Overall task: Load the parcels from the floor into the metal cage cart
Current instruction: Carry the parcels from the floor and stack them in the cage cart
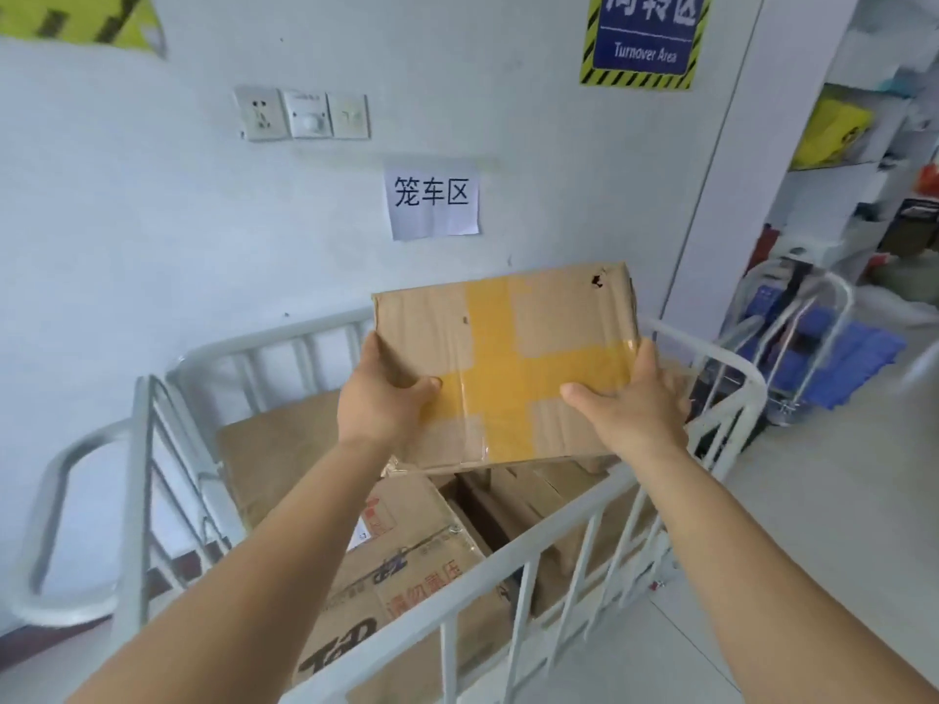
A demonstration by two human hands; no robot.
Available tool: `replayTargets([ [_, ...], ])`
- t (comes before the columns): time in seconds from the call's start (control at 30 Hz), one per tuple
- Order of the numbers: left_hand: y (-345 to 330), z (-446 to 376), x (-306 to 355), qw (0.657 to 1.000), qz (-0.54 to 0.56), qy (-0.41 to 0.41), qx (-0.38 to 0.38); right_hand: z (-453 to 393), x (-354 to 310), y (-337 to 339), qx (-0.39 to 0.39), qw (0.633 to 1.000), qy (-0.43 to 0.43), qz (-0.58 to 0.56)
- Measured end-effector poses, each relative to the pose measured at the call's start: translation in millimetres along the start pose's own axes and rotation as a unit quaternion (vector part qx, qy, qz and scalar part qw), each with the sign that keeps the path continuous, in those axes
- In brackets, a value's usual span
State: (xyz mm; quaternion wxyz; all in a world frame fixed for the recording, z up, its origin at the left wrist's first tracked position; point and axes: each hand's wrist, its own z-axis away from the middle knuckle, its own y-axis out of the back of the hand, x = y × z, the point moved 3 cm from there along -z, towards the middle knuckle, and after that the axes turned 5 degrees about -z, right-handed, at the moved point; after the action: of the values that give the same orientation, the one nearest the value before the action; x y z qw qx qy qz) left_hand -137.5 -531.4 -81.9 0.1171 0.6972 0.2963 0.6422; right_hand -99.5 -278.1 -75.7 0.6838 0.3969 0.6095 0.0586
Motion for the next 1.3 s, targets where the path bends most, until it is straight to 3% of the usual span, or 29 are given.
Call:
replayTargets([
  [0.27, 42, -11, -117, 0.984, -0.065, 0.160, 0.048, -13, -17, -143, -0.174, 0.984, 0.023, 0.039],
  [0.67, 18, -32, -263, 0.912, -0.128, 0.384, 0.067, -52, 14, -326, -0.383, 0.911, 0.034, 0.149],
  [1.03, -17, -30, -341, 0.861, -0.163, 0.479, 0.037, -61, 57, -415, -0.464, 0.864, 0.016, 0.194],
  [1.3, -18, -22, -367, 0.853, -0.178, 0.488, 0.042, -42, 77, -434, -0.462, 0.863, 0.025, 0.201],
])
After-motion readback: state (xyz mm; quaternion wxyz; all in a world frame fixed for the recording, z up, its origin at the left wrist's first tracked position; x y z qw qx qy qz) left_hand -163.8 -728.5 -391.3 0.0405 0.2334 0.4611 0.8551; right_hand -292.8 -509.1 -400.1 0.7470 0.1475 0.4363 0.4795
